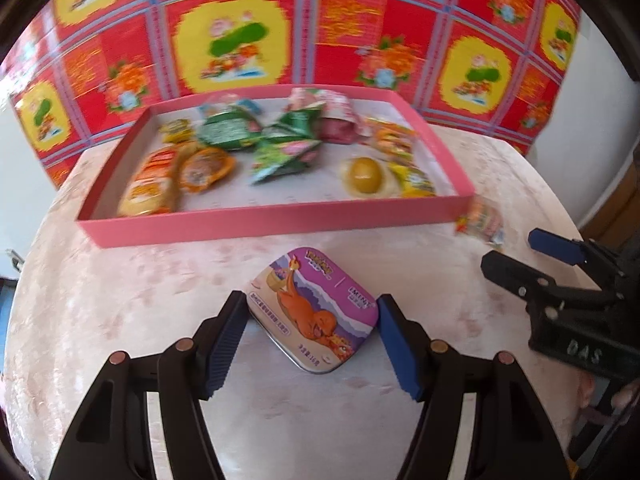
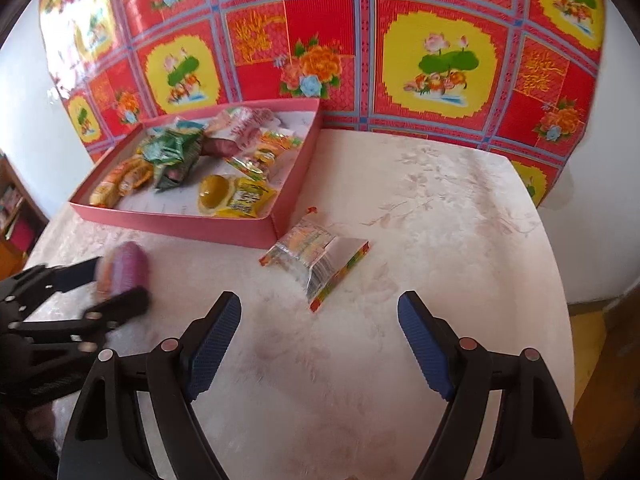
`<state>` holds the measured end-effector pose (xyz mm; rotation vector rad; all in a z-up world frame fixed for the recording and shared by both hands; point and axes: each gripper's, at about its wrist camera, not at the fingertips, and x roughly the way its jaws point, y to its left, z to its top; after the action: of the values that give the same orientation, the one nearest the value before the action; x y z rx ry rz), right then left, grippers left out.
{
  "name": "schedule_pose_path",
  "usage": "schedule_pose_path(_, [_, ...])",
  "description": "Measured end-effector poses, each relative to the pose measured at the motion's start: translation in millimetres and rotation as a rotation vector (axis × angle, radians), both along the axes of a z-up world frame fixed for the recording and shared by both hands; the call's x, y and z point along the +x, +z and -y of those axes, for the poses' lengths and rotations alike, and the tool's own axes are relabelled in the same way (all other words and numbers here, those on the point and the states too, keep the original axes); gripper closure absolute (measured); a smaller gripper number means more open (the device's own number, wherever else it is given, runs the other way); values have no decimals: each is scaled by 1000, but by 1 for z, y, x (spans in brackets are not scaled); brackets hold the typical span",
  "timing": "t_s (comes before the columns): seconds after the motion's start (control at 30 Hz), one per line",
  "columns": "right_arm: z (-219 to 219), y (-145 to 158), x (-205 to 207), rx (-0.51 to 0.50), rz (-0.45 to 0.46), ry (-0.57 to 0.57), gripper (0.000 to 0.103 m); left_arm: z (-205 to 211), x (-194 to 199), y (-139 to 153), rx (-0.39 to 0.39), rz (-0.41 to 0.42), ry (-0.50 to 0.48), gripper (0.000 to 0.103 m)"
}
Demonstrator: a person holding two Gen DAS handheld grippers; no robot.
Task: Organize snacks
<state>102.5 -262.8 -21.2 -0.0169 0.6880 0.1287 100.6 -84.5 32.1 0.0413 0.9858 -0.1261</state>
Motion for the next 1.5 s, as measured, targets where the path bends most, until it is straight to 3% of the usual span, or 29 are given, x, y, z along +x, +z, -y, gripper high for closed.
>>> schedule_pose_path(0.4, [-3, 2, 22, 34, 7, -20, 22, -20, 2, 1, -26, 7, 38, 34])
schedule_pose_path(0.73, [-6, 2, 16, 58, 23, -15, 60, -20, 2, 1, -16, 6, 20, 34])
schedule_pose_path(0.97, [-7, 1, 0, 57, 24, -4, 68, -20, 0, 1, -16, 0, 9, 34])
schedule_pose_path(1.03, [-9, 1, -7, 58, 28, 7, 77, -20, -1, 1, -21, -2, 6, 34])
schedule_pose_path(1.3, [-11, 2, -23, 118, 25, 18, 74, -21, -4, 2, -18, -5, 0, 34])
schedule_pose_path(1.37, [-10, 6, -24, 117, 46, 17, 56, -22, -4, 2, -19, -7, 3, 34])
schedule_pose_path(1.5, [-12, 12, -19, 75, 80, 4, 39, -24, -5, 1, -20, -7, 2, 34])
